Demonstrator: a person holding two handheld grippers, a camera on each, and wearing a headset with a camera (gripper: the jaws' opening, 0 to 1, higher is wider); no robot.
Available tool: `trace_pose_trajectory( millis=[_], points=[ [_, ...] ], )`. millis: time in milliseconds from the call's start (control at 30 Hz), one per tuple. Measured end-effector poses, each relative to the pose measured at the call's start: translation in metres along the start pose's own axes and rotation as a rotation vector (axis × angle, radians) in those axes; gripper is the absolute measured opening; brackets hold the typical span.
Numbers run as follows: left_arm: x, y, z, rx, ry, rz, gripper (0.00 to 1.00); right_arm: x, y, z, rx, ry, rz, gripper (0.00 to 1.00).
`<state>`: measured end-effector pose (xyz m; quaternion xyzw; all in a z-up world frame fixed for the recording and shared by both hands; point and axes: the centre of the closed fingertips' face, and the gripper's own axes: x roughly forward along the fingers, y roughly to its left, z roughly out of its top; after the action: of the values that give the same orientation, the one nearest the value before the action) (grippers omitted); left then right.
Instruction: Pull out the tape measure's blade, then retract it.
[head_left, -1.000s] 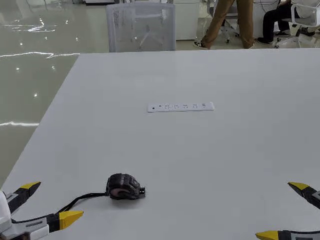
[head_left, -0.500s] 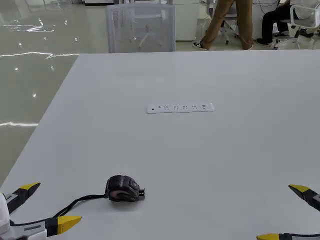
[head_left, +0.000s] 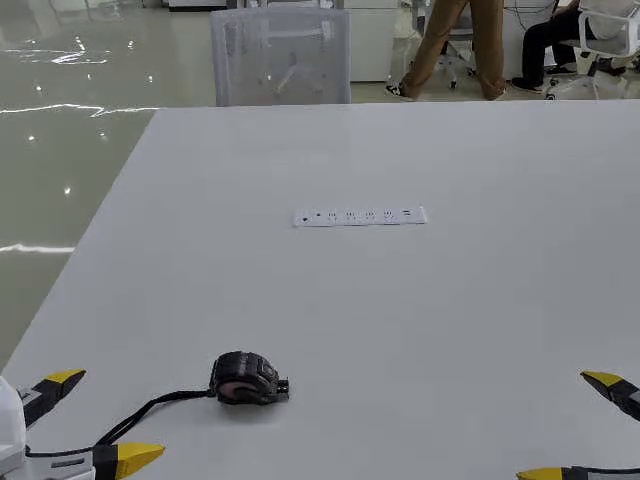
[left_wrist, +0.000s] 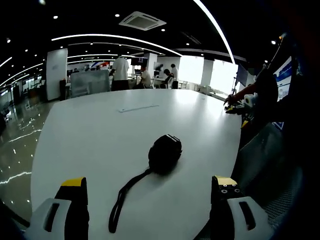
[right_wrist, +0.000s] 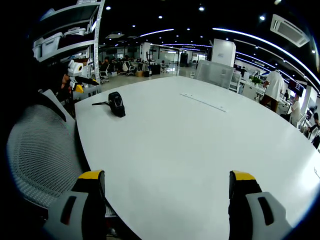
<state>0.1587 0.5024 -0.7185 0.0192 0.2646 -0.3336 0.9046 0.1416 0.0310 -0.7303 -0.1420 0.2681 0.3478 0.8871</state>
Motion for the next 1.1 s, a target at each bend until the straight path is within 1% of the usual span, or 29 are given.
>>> trace_pose_trajectory(
  millis=[33, 100, 133, 167, 200, 233, 267, 333, 433, 533, 567, 600, 633, 667, 733, 800, 900, 967, 1000, 1033, 1067, 1100],
  points=[
    [0.002, 0.0, 0.0, -0.001, 0.004, -0.005, 0.99, 0.001, 0.0, 0.001, -0.004, 0.001, 0.001, 1.0],
    [0.006, -0.001, 0.0, 0.023, 0.019, -0.014, 0.99, 0.002, -0.001, 0.005, -0.012, -0.005, 0.005, 1.0],
    [0.007, -0.002, -0.002, 0.026, 0.037, -0.022, 0.99, 0.003, -0.002, 0.005, -0.01, -0.004, 0.008, 1.0],
    [0.01, -0.001, -0.004, 0.034, 0.063, -0.025, 0.99, 0.005, -0.002, 0.006, -0.01, -0.001, 0.012, 1.0],
    [0.012, 0.0, -0.004, 0.032, 0.072, -0.026, 1.0, 0.006, -0.002, 0.005, -0.014, 0.003, 0.018, 1.0],
    [0.014, -0.001, -0.005, 0.032, 0.084, -0.045, 0.99, 0.007, -0.001, 0.003, -0.016, 0.017, 0.028, 1.0],
    [0.016, 0.0, -0.004, 0.052, 0.089, -0.05, 0.98, 0.008, -0.001, 0.003, -0.014, 0.021, 0.033, 1.0],
    [0.021, 0.001, -0.003, 0.109, 0.111, -0.06, 0.98, 0.011, 0.0, 0.005, -0.021, 0.022, 0.044, 1.0],
    [0.028, 0.0, 0.004, 0.142, 0.114, -0.078, 0.99, 0.015, 0.0, 0.012, -0.046, 0.01, 0.059, 1.0],
    [0.037, -0.003, 0.003, 0.187, 0.144, -0.109, 0.99, 0.021, 0.002, 0.017, -0.059, 0.003, 0.077, 1.0],
    [0.041, -0.005, 0.002, 0.182, 0.165, -0.126, 1.0, 0.024, 0.001, 0.016, -0.058, 0.011, 0.087, 1.0],
    [0.043, -0.008, 0.001, 0.183, 0.176, -0.147, 1.0, 0.026, 0.002, 0.016, -0.06, 0.013, 0.093, 1.0],
    [0.046, -0.011, 0.002, 0.197, 0.177, -0.168, 1.0, 0.028, 0.002, 0.017, -0.063, 0.011, 0.099, 1.0],
    [0.049, -0.013, 0.004, 0.227, 0.185, -0.188, 1.0, 0.03, 0.004, 0.019, -0.068, 0.01, 0.107, 1.0],
    [0.053, -0.017, 0.005, 0.222, 0.214, -0.215, 1.0, 0.034, 0.006, 0.021, -0.072, 0.014, 0.114, 1.0],
    [0.058, -0.017, 0.005, 0.244, 0.242, -0.231, 1.0, 0.039, 0.007, 0.022, -0.076, 0.016, 0.121, 1.0],
    [0.065, -0.018, 0.008, 0.277, 0.266, -0.253, 1.0, 0.044, 0.009, 0.025, -0.074, 0.016, 0.13, 1.0],
    [0.068, -0.018, 0.009, 0.301, 0.281, -0.259, 1.0, 0.047, 0.011, 0.027, -0.08, 0.016, 0.137, 1.0],
    [0.072, -0.016, 0.008, 0.326, 0.293, -0.261, 1.0, 0.049, 0.013, 0.028, -0.082, 0.013, 0.141, 1.0],
    [0.074, -0.016, 0.008, 0.326, 0.304, -0.264, 1.0, 0.051, 0.014, 0.028, -0.082, 0.013, 0.145, 1.0],
    [0.078, -0.015, 0.007, 0.337, 0.326, -0.264, 1.0, 0.054, 0.016, 0.029, -0.079, 0.014, 0.152, 1.0],
    [0.08, -0.014, 0.006, 0.362, 0.339, -0.258, 1.0, 0.056, 0.018, 0.031, -0.077, 0.009, 0.157, 1.0]
  ],
)
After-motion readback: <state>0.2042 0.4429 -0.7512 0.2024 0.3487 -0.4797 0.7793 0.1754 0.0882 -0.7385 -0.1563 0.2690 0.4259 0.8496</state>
